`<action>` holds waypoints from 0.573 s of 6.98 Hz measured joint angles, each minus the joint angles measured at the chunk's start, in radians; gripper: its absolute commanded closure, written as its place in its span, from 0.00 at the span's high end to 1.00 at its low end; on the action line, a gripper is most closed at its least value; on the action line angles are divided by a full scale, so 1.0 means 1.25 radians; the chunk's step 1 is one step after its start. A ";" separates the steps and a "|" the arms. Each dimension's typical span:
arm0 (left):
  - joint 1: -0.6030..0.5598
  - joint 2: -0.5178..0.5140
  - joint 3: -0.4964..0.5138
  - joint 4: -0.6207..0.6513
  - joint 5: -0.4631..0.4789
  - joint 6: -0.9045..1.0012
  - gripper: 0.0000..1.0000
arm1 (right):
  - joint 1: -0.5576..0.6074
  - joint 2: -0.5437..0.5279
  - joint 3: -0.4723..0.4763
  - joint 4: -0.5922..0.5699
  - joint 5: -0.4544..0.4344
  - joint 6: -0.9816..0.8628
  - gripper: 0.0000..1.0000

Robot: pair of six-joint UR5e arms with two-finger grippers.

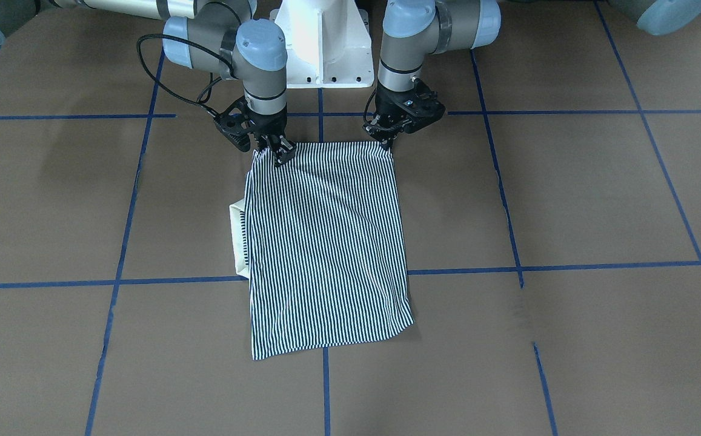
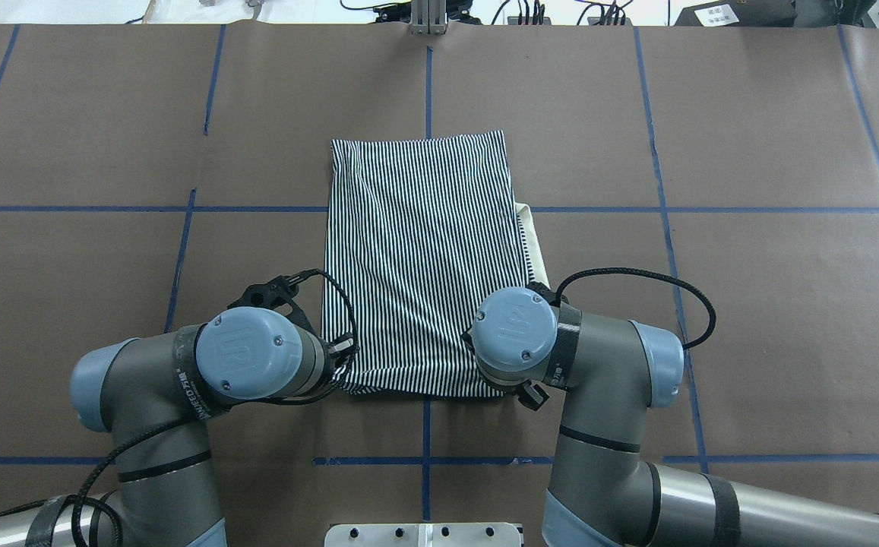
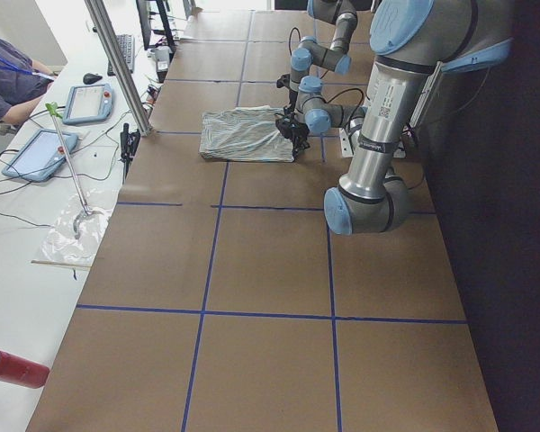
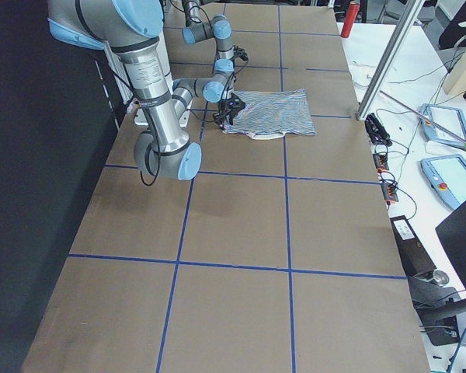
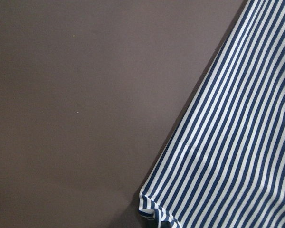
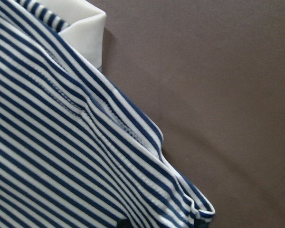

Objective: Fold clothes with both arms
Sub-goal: 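Grasp the shirt's near edge with both grippers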

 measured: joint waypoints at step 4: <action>0.000 0.000 0.002 0.000 0.000 0.000 0.00 | 0.000 0.013 0.000 0.001 -0.002 -0.004 0.00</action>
